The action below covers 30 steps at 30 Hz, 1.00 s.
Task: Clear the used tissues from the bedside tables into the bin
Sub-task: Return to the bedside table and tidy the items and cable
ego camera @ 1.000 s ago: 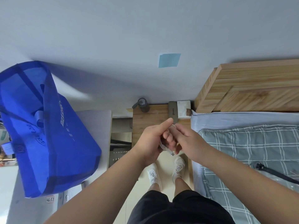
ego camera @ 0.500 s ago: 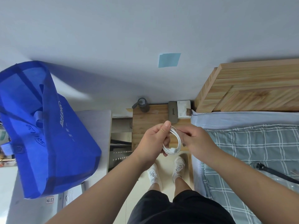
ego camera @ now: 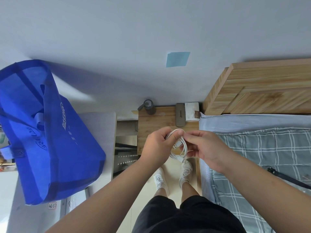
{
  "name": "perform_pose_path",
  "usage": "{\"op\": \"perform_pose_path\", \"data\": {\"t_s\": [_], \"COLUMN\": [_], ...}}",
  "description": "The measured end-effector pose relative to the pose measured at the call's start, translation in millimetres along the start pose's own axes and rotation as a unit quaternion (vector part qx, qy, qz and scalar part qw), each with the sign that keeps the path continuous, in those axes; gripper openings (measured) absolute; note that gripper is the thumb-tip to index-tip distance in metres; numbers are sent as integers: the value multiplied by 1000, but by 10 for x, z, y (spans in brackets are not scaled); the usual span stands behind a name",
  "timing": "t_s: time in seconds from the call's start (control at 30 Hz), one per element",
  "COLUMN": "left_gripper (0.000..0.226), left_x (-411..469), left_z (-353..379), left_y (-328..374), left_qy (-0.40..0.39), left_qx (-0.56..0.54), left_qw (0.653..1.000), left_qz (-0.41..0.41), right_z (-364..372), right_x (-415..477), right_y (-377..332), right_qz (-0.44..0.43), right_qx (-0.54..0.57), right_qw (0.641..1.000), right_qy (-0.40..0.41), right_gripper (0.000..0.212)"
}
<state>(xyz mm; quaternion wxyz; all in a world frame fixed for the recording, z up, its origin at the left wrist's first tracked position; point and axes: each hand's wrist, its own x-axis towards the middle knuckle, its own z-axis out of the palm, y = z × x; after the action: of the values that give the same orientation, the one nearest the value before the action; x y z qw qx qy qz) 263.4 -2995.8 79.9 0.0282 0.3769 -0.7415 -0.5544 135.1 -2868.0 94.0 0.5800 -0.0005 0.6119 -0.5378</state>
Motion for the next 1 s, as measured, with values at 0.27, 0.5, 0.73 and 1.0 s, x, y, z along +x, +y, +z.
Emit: {"op": "perform_pose_path", "data": {"t_s": [0.27,0.5,0.73,1.0], "left_gripper": [50,65,59,53], "left_x": [45,128,177,264], "left_z": [31,43,3,-17], "left_y": [-23,-114,-84,-70], "left_qy": [10,22,3,1], "left_qx": [-39,-40,-6,-8], "left_qw": [999,999,999,1000], "left_qz": [-21,-24,32,26], "right_z": [-6,-50,-146,-112], "right_x": [8,59,104,184], "right_y": [-50,-69,-63,-71], "right_qz": [24,39,100,98], "right_qx": [-92,-168,33,25], "right_qw": [993,981,984,984], "right_qy": [-75,-87,-147,-147], "right_gripper": [45,15,4,13]}}
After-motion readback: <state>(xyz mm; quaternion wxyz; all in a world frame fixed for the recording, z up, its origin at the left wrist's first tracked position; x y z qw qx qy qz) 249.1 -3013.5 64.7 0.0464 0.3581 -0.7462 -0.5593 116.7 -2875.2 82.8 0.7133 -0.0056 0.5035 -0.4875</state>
